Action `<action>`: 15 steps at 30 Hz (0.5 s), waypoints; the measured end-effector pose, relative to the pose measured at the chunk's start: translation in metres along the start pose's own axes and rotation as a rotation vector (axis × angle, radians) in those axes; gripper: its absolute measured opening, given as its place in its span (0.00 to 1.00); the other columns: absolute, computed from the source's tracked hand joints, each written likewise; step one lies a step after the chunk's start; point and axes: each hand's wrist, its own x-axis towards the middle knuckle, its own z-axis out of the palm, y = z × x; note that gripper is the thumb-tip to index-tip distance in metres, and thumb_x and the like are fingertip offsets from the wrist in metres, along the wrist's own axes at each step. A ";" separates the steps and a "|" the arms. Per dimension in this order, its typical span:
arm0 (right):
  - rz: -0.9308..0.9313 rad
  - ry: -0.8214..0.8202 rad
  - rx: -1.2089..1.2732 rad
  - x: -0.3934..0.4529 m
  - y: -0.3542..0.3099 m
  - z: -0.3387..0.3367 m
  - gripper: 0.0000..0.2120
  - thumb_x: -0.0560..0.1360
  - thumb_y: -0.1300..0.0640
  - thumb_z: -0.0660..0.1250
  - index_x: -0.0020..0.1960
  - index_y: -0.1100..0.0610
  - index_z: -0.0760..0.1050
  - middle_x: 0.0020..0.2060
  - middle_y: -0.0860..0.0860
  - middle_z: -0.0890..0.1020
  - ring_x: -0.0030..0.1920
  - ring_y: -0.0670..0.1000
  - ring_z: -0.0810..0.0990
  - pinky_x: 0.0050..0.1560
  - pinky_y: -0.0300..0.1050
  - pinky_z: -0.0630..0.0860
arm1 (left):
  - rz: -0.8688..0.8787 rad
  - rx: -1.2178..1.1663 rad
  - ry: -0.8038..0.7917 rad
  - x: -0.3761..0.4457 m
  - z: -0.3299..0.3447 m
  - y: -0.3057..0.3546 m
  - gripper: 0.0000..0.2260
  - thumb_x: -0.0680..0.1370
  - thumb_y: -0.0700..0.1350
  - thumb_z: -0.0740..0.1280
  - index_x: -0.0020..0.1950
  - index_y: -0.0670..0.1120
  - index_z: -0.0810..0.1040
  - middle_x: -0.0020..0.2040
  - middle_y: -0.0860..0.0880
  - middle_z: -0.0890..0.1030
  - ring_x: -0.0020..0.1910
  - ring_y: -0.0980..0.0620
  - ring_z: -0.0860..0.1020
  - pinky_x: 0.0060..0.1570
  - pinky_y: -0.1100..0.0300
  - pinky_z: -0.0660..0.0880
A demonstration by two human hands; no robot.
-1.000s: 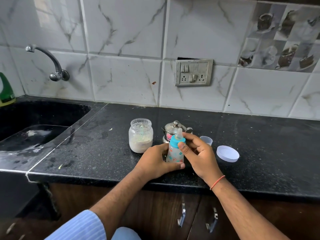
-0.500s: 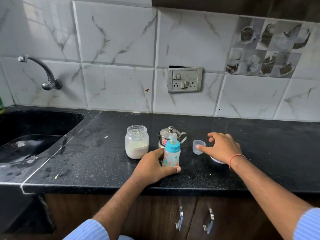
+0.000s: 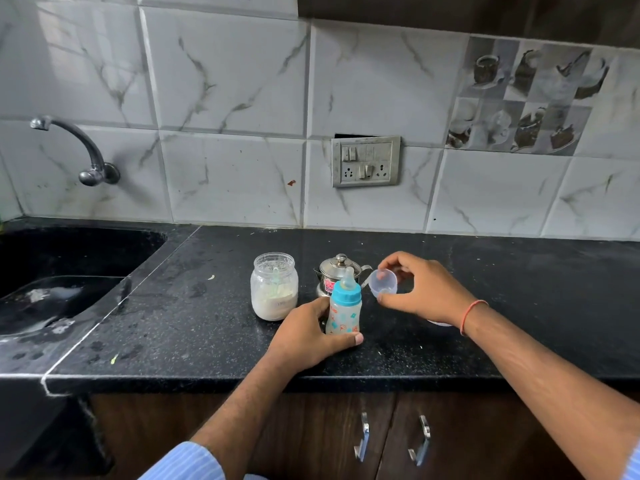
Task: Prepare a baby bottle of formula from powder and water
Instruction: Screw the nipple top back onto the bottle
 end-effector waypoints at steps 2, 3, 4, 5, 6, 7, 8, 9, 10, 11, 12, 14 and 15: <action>-0.106 -0.035 -0.016 0.001 -0.014 -0.008 0.24 0.68 0.48 0.83 0.61 0.40 0.79 0.54 0.38 0.84 0.53 0.41 0.82 0.53 0.43 0.81 | -0.008 -0.004 -0.008 0.001 0.000 -0.001 0.36 0.68 0.67 0.83 0.72 0.56 0.80 0.65 0.61 0.86 0.64 0.62 0.83 0.68 0.55 0.82; -0.156 -0.052 -0.024 0.003 -0.020 -0.011 0.25 0.68 0.49 0.83 0.63 0.40 0.80 0.55 0.37 0.83 0.55 0.39 0.81 0.54 0.40 0.80 | -0.010 -0.007 -0.010 0.001 0.000 -0.002 0.37 0.68 0.68 0.83 0.73 0.56 0.80 0.66 0.61 0.86 0.64 0.62 0.84 0.68 0.54 0.82; -0.199 -0.071 -0.030 0.006 -0.025 -0.014 0.27 0.68 0.50 0.83 0.65 0.41 0.81 0.57 0.37 0.82 0.56 0.38 0.80 0.55 0.36 0.78 | -0.009 -0.009 -0.011 0.001 0.001 -0.002 0.38 0.67 0.69 0.82 0.73 0.56 0.80 0.66 0.61 0.86 0.64 0.62 0.84 0.68 0.53 0.82; -0.228 -0.093 -0.041 0.009 -0.029 -0.017 0.28 0.69 0.51 0.84 0.67 0.42 0.81 0.58 0.38 0.80 0.57 0.37 0.79 0.55 0.32 0.75 | -0.007 -0.008 -0.012 0.001 0.001 -0.002 0.38 0.67 0.69 0.82 0.73 0.56 0.79 0.66 0.61 0.86 0.64 0.62 0.84 0.68 0.53 0.83; -0.250 -0.118 -0.052 0.011 -0.033 -0.019 0.29 0.70 0.51 0.83 0.68 0.42 0.81 0.59 0.39 0.79 0.57 0.37 0.78 0.55 0.30 0.73 | -0.005 -0.008 -0.014 0.001 0.001 -0.002 0.37 0.68 0.68 0.83 0.73 0.56 0.79 0.66 0.61 0.86 0.64 0.62 0.84 0.68 0.53 0.82; -0.273 -0.143 -0.072 0.014 -0.038 -0.022 0.29 0.70 0.52 0.83 0.69 0.42 0.80 0.59 0.39 0.79 0.58 0.38 0.77 0.55 0.28 0.71 | -0.006 -0.006 -0.013 0.001 0.001 -0.002 0.37 0.69 0.68 0.83 0.73 0.56 0.79 0.66 0.61 0.86 0.64 0.62 0.83 0.68 0.54 0.82; -0.297 -0.157 -0.098 0.015 -0.043 -0.024 0.29 0.71 0.53 0.83 0.70 0.42 0.80 0.60 0.38 0.79 0.58 0.38 0.77 0.56 0.28 0.71 | -0.005 -0.006 -0.010 0.000 0.000 -0.002 0.36 0.68 0.68 0.83 0.73 0.56 0.80 0.66 0.61 0.86 0.64 0.62 0.84 0.68 0.54 0.82; -0.321 -0.160 -0.119 0.016 -0.047 -0.025 0.30 0.71 0.53 0.82 0.71 0.42 0.79 0.61 0.38 0.79 0.59 0.38 0.77 0.57 0.29 0.71 | -0.003 -0.006 -0.007 0.000 0.000 -0.002 0.37 0.68 0.69 0.82 0.73 0.56 0.80 0.65 0.61 0.86 0.64 0.62 0.84 0.68 0.53 0.83; -0.336 -0.156 -0.122 0.017 -0.052 -0.027 0.31 0.71 0.53 0.83 0.71 0.42 0.79 0.62 0.38 0.80 0.59 0.38 0.77 0.58 0.31 0.72 | 0.001 -0.006 -0.003 0.000 0.001 -0.003 0.38 0.67 0.70 0.81 0.72 0.56 0.80 0.65 0.61 0.87 0.64 0.62 0.84 0.67 0.53 0.83; -0.341 -0.155 -0.112 0.018 -0.057 -0.028 0.31 0.71 0.53 0.83 0.71 0.42 0.78 0.62 0.38 0.81 0.60 0.38 0.79 0.59 0.34 0.75 | 0.002 -0.003 -0.003 0.000 0.001 -0.003 0.38 0.67 0.71 0.81 0.73 0.57 0.80 0.65 0.61 0.87 0.63 0.62 0.84 0.67 0.53 0.83; -0.339 -0.159 -0.105 0.018 -0.062 -0.030 0.31 0.70 0.53 0.83 0.71 0.43 0.78 0.62 0.38 0.82 0.59 0.39 0.80 0.59 0.38 0.78 | 0.004 0.000 -0.002 0.000 0.001 -0.004 0.38 0.67 0.70 0.81 0.73 0.57 0.80 0.65 0.61 0.87 0.63 0.62 0.84 0.67 0.53 0.83; -0.329 -0.189 -0.140 0.019 -0.072 -0.033 0.29 0.70 0.54 0.83 0.68 0.43 0.77 0.59 0.38 0.83 0.55 0.41 0.81 0.57 0.44 0.80 | 0.006 0.005 -0.003 0.000 0.001 -0.004 0.37 0.68 0.69 0.82 0.73 0.56 0.79 0.65 0.60 0.87 0.64 0.62 0.84 0.67 0.53 0.83; -0.329 -0.214 -0.172 0.019 -0.076 -0.034 0.28 0.71 0.54 0.82 0.68 0.43 0.77 0.59 0.38 0.83 0.54 0.41 0.81 0.57 0.44 0.80 | 0.007 0.007 -0.003 0.000 0.001 -0.004 0.38 0.68 0.70 0.82 0.74 0.56 0.79 0.66 0.60 0.87 0.64 0.61 0.84 0.67 0.53 0.83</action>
